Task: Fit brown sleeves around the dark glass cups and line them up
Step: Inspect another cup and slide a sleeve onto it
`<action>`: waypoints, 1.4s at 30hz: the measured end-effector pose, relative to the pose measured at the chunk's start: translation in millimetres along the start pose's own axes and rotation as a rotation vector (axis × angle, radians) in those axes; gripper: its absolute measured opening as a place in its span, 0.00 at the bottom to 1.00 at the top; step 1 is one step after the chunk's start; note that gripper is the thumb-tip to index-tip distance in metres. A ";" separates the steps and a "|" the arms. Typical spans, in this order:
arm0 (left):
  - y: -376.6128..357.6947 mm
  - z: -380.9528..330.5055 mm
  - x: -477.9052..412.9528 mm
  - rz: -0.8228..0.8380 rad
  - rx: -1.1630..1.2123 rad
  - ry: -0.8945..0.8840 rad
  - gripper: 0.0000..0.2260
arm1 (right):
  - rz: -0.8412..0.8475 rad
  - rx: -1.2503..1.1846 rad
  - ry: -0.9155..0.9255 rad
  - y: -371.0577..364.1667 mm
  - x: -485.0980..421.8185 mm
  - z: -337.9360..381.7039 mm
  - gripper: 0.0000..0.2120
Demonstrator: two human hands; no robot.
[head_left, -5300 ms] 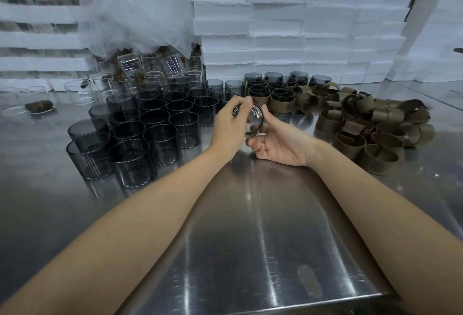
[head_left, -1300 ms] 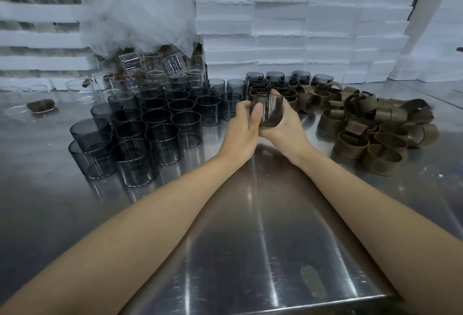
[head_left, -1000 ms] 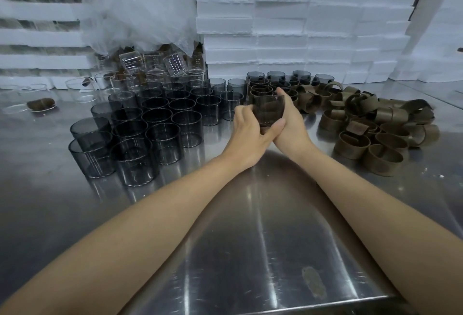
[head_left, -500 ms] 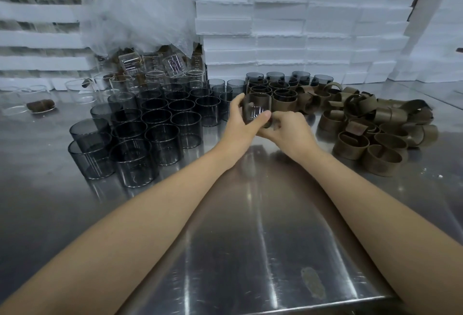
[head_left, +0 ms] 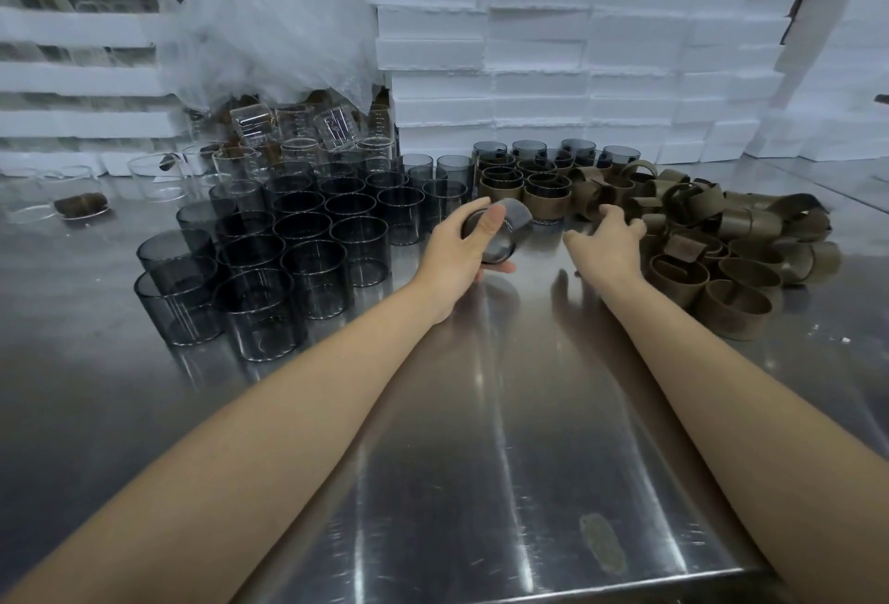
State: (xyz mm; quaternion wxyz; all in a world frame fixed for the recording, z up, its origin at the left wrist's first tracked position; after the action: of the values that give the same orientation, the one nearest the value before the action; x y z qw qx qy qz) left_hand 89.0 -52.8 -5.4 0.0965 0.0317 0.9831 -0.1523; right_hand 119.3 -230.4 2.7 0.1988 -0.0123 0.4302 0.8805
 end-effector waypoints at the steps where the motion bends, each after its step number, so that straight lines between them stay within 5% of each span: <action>1: -0.8 -0.9 1.8 0.015 0.014 0.001 0.23 | -0.004 -0.018 -0.008 0.3 -1.7 -0.9 0.30; 9: -1.5 -4.2 3.2 -0.030 -0.008 0.030 0.19 | -0.072 0.041 0.078 -6.0 2.1 1.5 0.28; 15: -1.4 -0.6 0.6 -0.030 -0.083 -0.021 0.14 | -0.255 0.021 0.200 0.3 6.9 4.8 0.13; 19: -2.0 -0.1 -0.2 -0.003 -0.050 0.005 0.11 | -0.304 -0.058 0.259 1.0 11.1 10.9 0.11; 30: -2.4 -0.8 -2.4 -0.063 -0.025 0.041 0.11 | 0.204 -1.024 -0.210 0.9 3.1 15.6 0.16; 36: -1.6 -1.9 -2.7 -0.083 -0.031 0.049 0.15 | 0.213 -0.922 -0.177 -2.4 3.2 16.2 0.14; 42: -4.5 -5.3 1.5 -0.050 -0.036 0.046 0.10 | 0.051 -0.613 0.016 1.1 8.6 15.8 0.19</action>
State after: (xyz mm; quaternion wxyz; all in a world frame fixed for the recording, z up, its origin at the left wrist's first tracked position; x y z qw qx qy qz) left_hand 86.2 -55.3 0.6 0.0705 0.0091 0.9881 -0.1361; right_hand 113.3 -216.0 11.8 0.1601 -0.0677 0.1462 0.9739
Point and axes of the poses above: each hand's wrist, its own x-axis away from the middle knuckle, its own y-axis out of the back of the hand, z = x × y, the point moved 1 cm from there along -x, towards the middle knuckle, and after that the axes turned 12 degrees about x, right-handed, at the moved point
